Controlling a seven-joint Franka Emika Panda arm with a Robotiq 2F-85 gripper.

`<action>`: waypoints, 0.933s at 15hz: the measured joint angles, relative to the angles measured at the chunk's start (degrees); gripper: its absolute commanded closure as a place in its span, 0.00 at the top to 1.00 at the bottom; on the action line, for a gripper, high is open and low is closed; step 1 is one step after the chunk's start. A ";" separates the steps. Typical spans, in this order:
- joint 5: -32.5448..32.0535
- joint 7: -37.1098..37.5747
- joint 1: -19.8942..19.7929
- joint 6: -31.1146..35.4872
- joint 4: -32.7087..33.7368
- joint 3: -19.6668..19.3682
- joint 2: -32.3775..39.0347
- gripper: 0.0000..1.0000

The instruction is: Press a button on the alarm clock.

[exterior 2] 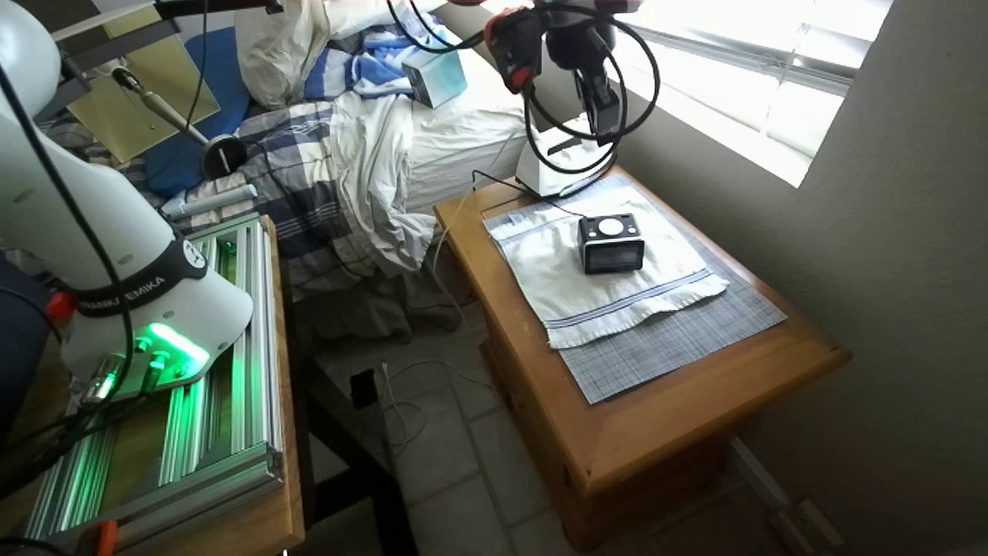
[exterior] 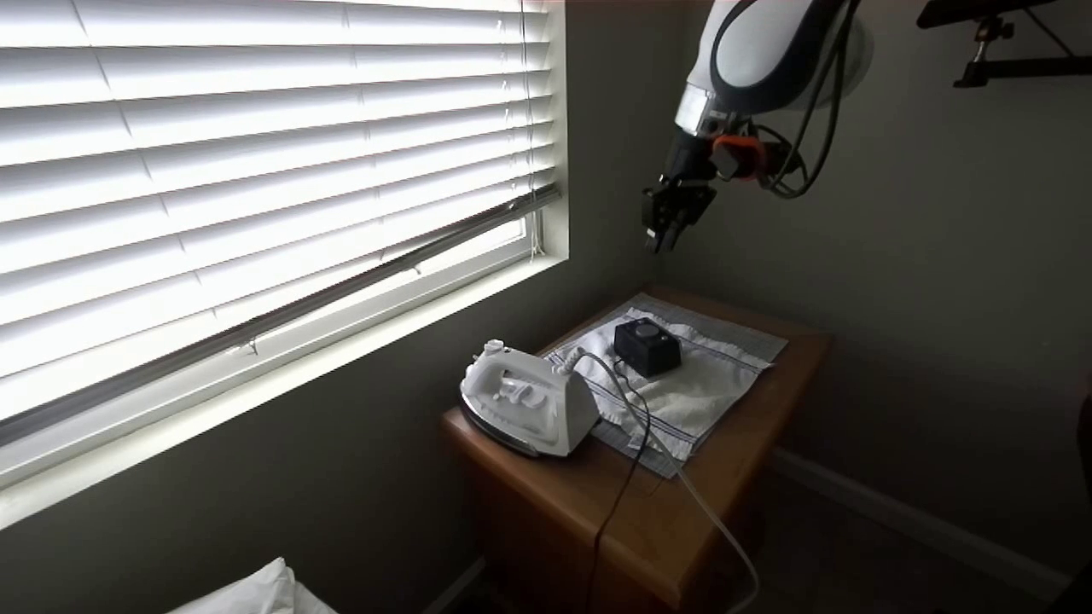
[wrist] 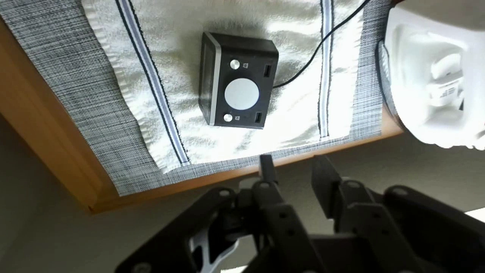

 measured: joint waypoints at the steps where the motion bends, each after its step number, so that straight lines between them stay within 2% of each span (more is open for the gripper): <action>1: 2.48 -2.14 -1.13 -0.15 1.22 1.10 1.83 0.21; 3: 6.58 -5.84 -3.64 -1.88 3.71 3.73 4.61 0.06; 4: 7.18 -6.48 -4.28 -2.39 4.62 4.36 5.38 0.03; 14: 7.52 -6.63 -4.72 -2.86 5.56 4.95 5.83 0.02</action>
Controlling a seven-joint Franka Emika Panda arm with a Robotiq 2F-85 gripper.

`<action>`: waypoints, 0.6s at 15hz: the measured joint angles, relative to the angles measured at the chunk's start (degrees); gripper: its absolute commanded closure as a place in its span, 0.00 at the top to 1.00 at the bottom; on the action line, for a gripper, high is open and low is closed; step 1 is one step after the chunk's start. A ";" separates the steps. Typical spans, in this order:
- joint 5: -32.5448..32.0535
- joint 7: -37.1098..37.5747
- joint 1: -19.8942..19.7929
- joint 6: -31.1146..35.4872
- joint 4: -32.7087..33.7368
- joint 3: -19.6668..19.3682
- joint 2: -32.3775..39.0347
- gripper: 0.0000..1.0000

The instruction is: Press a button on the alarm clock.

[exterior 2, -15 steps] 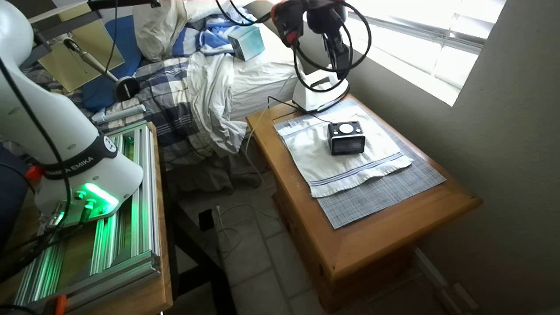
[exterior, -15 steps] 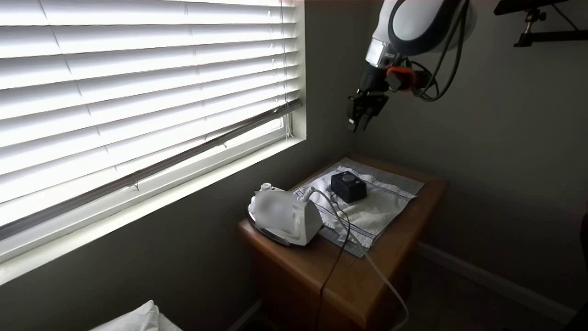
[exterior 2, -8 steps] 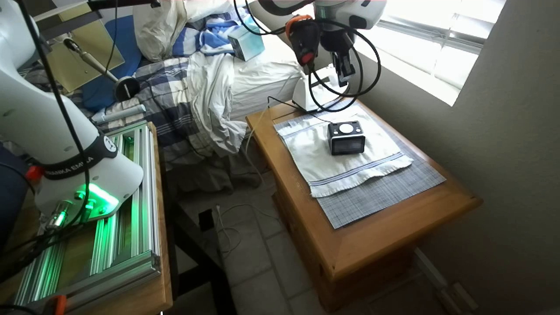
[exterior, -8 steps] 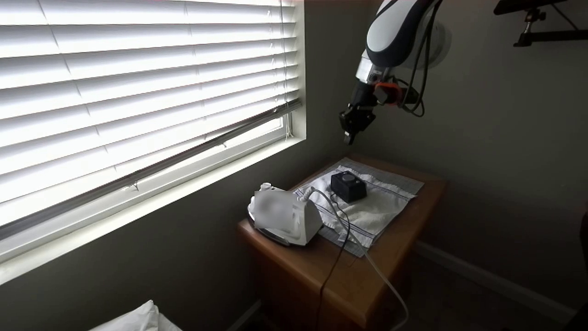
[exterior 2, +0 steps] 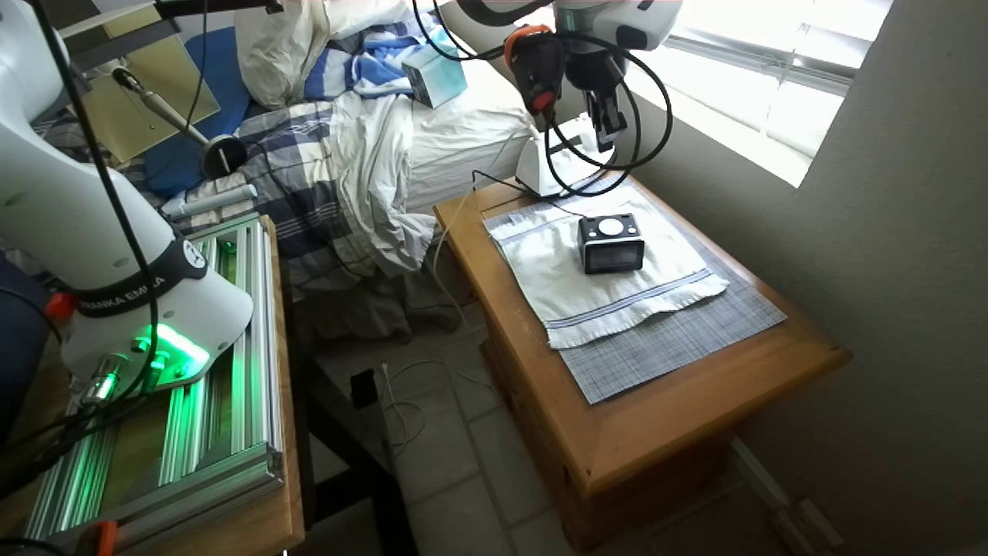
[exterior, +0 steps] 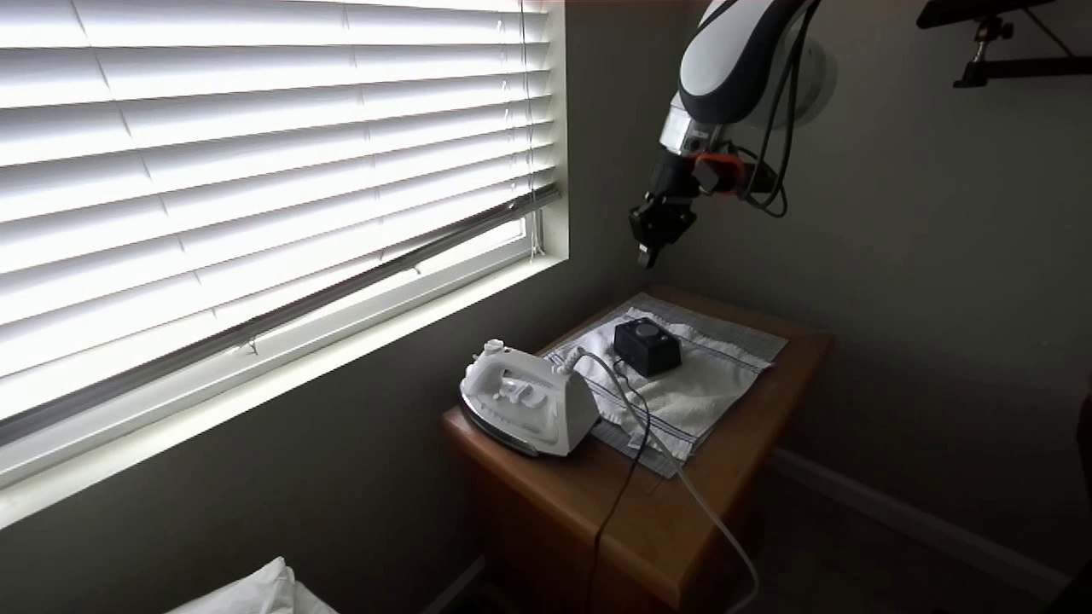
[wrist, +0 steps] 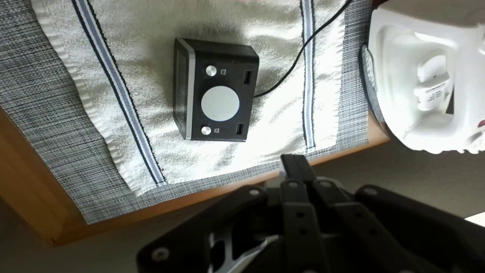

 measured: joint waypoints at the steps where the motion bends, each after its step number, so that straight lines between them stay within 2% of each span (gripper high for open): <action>1: 0.00 0.00 0.00 0.00 0.00 0.00 0.00 0.02; 9: -0.03 1.64 0.41 0.11 -0.02 -0.82 0.94 0.00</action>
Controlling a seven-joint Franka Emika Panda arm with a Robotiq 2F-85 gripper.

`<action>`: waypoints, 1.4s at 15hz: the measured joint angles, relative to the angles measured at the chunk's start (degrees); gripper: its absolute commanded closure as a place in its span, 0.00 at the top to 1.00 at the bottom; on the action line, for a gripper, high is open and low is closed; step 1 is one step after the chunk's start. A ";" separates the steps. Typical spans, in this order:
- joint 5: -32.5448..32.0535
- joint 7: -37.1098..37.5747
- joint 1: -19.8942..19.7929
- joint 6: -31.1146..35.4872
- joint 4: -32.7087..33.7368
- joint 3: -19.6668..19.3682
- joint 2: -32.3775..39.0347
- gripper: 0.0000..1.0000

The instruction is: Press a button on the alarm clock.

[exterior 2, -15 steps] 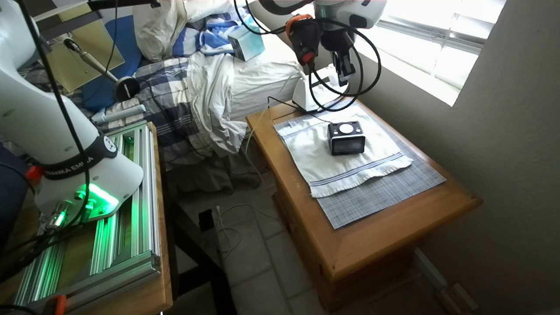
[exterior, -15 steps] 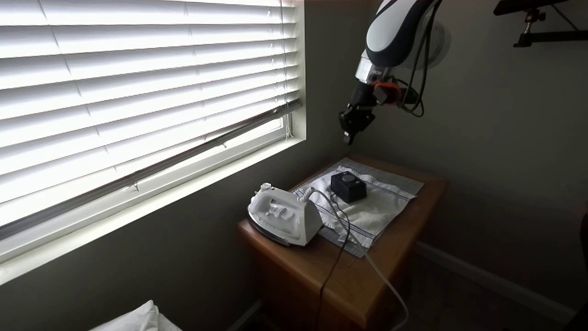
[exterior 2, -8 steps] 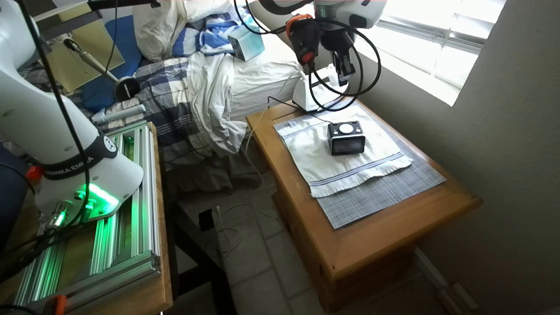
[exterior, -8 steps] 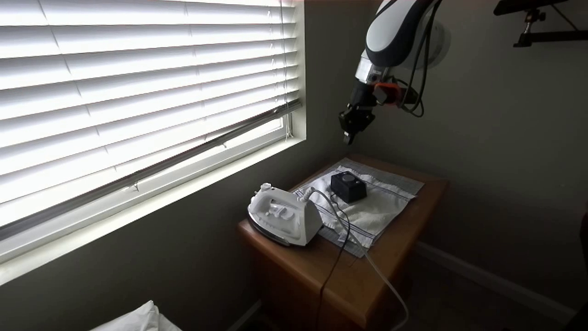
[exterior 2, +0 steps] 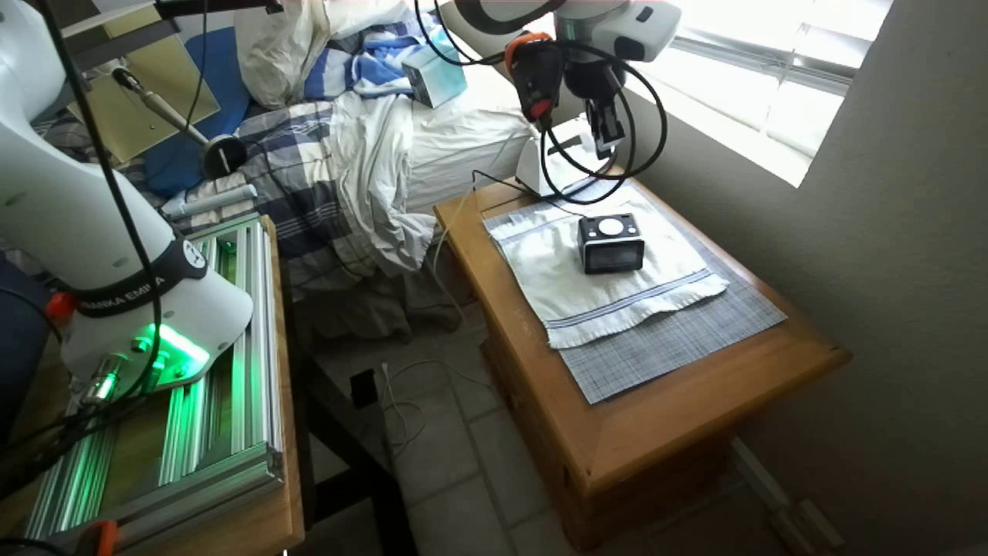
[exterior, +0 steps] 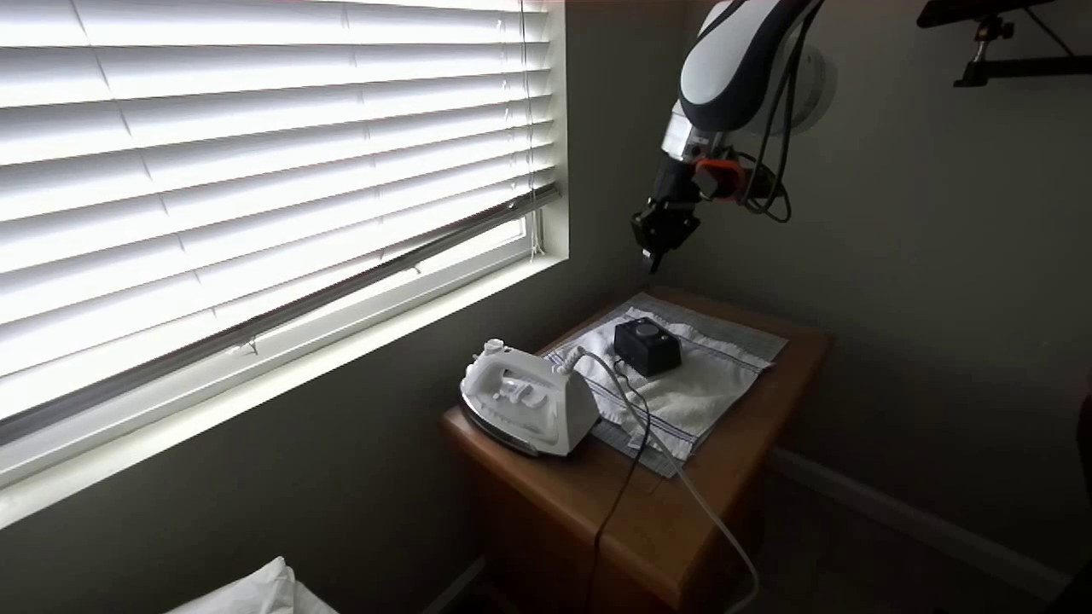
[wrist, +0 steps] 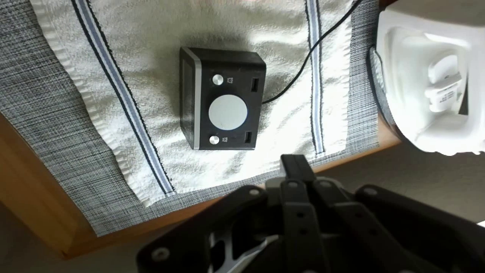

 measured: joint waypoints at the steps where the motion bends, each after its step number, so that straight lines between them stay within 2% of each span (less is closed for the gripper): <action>1: 0.00 0.55 0.04 0.22 0.00 -0.30 0.41 0.00; 7: -0.45 5.40 1.40 3.39 0.32 -3.09 3.98 0.00; 15: -7.45 18.26 11.36 3.70 5.98 -12.60 11.41 0.00; 21: -8.98 22.69 14.92 3.66 9.83 -17.18 15.63 0.00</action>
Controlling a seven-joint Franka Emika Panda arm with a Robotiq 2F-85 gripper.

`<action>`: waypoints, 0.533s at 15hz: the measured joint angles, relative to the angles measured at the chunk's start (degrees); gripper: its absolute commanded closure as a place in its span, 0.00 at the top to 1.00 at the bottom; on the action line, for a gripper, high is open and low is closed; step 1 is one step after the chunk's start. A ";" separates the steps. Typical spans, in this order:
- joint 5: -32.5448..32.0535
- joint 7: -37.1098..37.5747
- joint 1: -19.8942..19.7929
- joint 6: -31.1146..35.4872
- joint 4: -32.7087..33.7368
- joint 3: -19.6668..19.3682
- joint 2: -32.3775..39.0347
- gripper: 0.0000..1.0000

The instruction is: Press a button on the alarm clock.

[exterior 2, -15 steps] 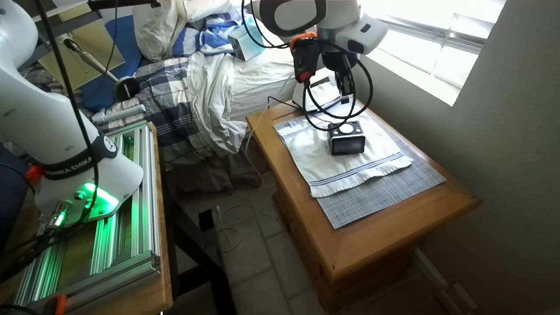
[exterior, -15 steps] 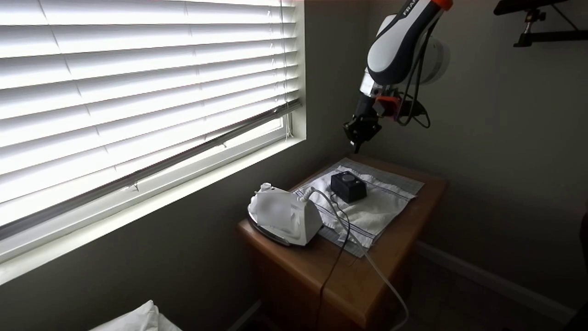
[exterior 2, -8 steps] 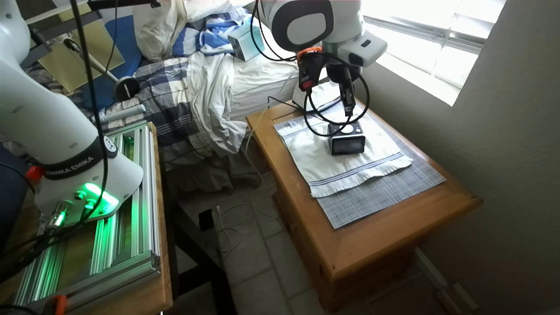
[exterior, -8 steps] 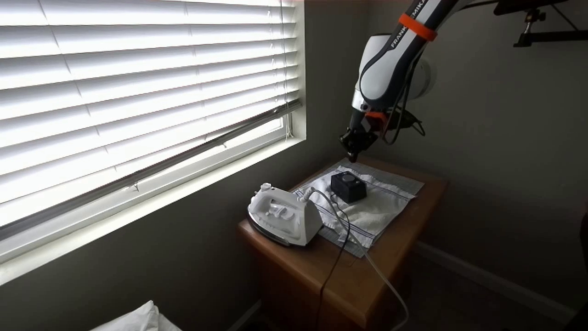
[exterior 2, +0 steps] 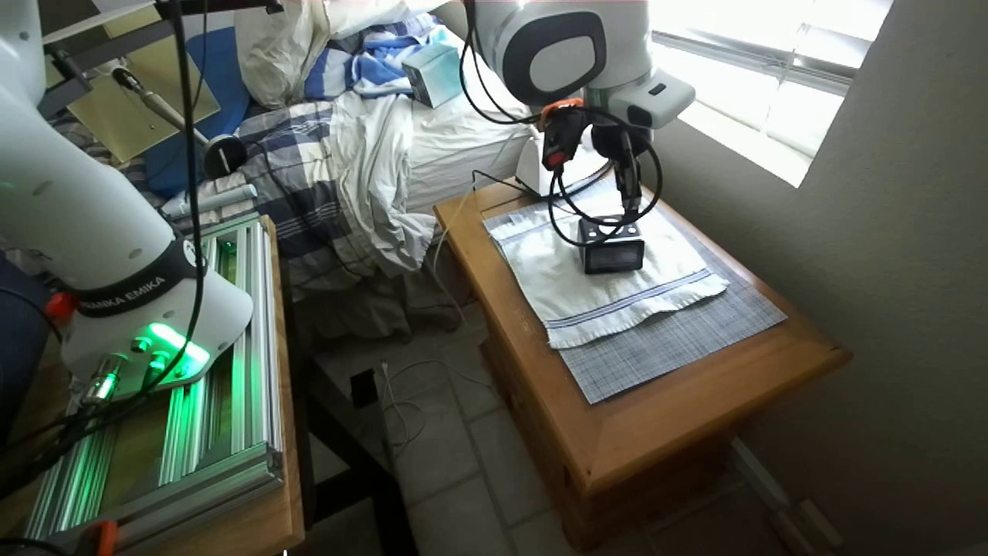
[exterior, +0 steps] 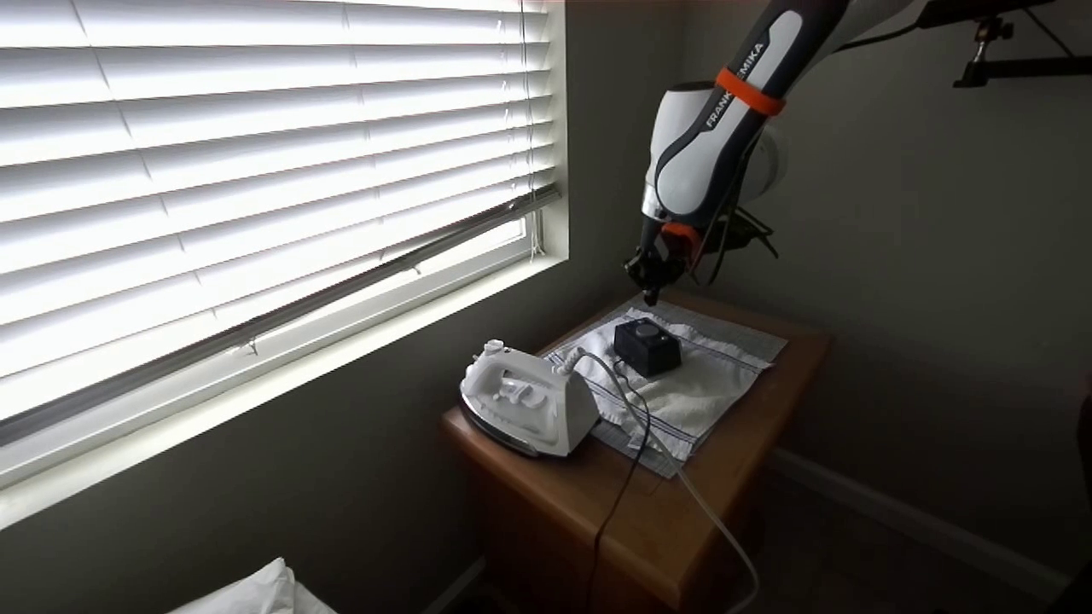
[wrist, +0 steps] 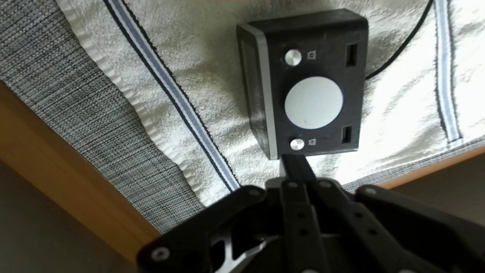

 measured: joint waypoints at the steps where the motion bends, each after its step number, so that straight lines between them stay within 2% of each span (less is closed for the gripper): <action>1: -0.05 0.53 0.40 -0.02 0.61 -0.56 0.67 0.00; 8: -0.14 2.93 2.36 -1.97 4.43 -2.15 4.41 0.00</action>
